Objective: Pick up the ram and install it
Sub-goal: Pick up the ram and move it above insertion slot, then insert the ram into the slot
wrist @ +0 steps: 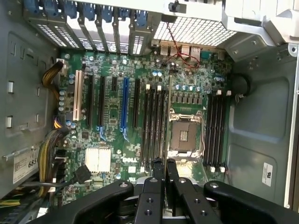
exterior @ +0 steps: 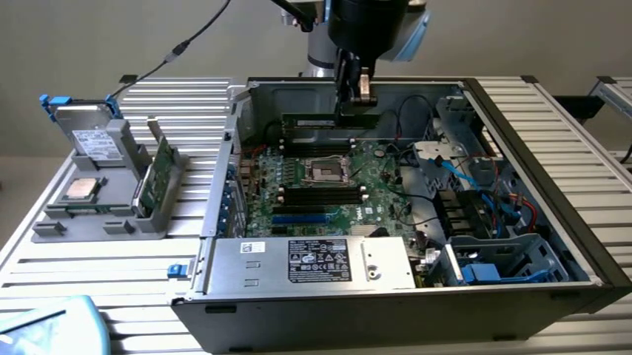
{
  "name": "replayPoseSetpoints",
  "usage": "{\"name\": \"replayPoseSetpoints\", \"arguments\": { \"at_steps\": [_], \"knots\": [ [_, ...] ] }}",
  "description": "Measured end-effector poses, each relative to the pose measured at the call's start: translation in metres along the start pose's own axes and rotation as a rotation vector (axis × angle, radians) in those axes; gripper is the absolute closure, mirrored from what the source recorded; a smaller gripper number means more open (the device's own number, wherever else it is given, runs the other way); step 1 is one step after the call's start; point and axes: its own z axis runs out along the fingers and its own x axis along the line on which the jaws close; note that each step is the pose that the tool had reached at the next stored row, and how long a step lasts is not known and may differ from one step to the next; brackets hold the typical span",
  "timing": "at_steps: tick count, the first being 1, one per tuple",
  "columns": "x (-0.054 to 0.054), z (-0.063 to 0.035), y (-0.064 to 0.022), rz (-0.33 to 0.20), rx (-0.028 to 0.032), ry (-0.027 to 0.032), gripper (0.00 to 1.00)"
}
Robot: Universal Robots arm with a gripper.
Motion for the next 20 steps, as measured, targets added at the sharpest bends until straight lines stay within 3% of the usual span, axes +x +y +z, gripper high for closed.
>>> {"name": "replayPoseSetpoints", "arguments": {
  "at_steps": [5, 20],
  "knots": [
    [-0.0054, 0.0053, -0.0011, 0.001, -0.0007, 0.0185, 0.86],
    [-0.0058, 0.0056, -0.0011, 0.001, -0.0002, 0.0193, 0.86]
  ]
}}
